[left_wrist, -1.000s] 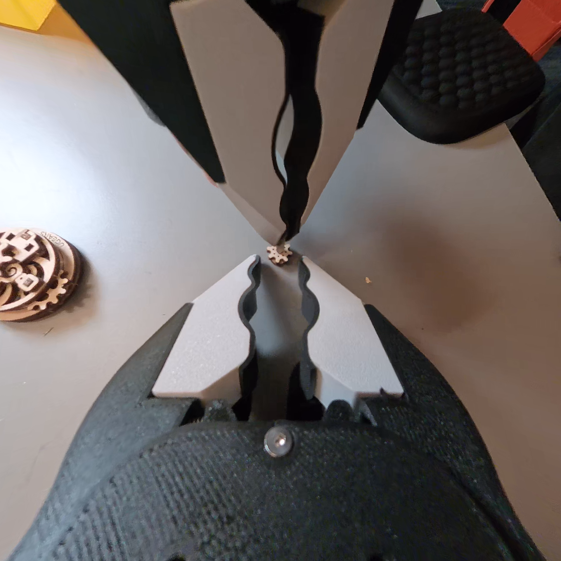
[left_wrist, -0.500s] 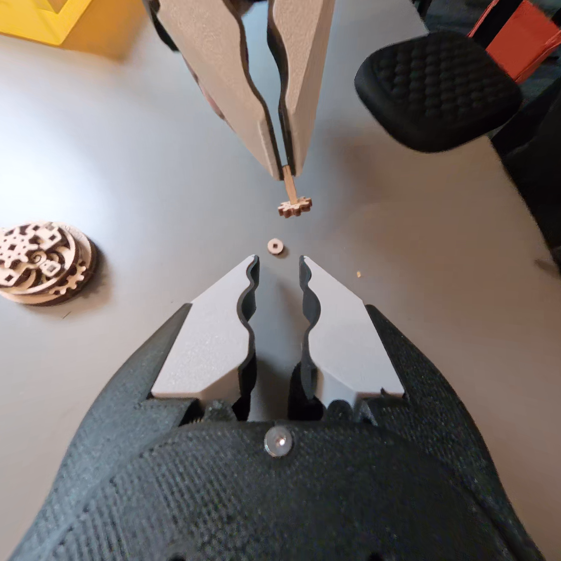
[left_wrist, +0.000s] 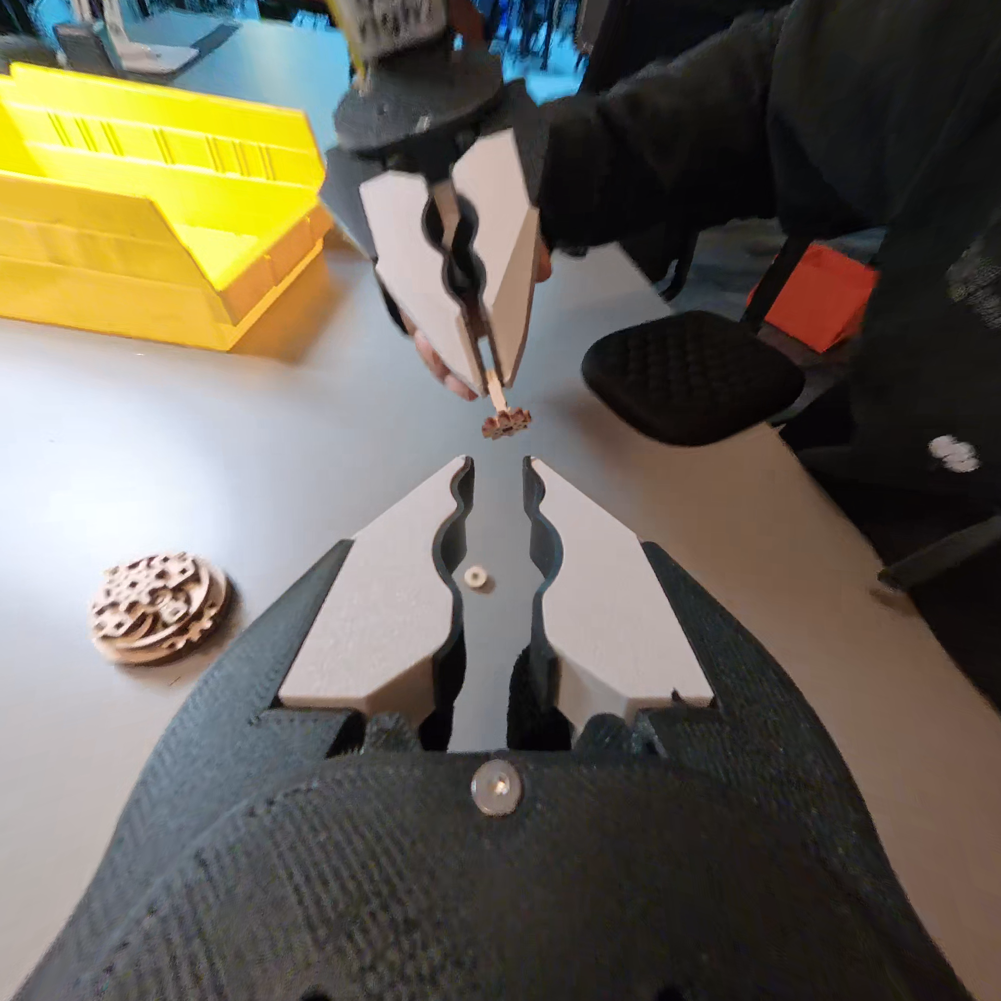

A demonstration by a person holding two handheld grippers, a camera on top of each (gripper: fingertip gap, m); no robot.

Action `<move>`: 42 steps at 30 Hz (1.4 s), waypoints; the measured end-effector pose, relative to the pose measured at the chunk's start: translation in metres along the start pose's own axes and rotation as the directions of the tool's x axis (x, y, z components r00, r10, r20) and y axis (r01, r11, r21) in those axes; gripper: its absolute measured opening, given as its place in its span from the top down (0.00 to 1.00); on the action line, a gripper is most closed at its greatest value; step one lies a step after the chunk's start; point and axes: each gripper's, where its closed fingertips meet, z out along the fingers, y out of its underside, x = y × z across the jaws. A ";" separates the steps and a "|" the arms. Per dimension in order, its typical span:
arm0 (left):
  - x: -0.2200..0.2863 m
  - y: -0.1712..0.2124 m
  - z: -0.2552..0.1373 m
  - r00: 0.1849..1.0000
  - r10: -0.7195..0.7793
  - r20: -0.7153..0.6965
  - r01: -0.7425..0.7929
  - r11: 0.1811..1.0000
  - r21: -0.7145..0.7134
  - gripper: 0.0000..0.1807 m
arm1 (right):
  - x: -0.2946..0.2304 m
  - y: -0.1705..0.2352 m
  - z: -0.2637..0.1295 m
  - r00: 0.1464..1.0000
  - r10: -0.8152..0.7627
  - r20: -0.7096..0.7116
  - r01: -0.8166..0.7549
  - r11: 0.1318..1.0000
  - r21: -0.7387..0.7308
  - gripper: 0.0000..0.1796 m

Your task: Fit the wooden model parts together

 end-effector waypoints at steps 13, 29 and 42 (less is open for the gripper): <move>-0.038 0.071 -0.005 0.982 0.023 0.189 0.039 0.947 -0.318 0.91 | 0.037 0.105 -0.014 0.896 -0.439 0.065 0.216 0.305 -0.927 1.00; -0.034 0.071 0.000 0.985 0.015 0.170 0.042 0.943 -0.329 0.91 | 0.037 0.107 -0.014 0.912 -0.410 0.034 0.163 0.285 -0.945 0.99; -0.035 0.070 -0.002 0.987 -0.011 0.162 0.061 0.950 -0.306 0.91 | 0.044 0.113 -0.013 0.926 -0.377 0.017 0.128 0.272 -0.954 0.99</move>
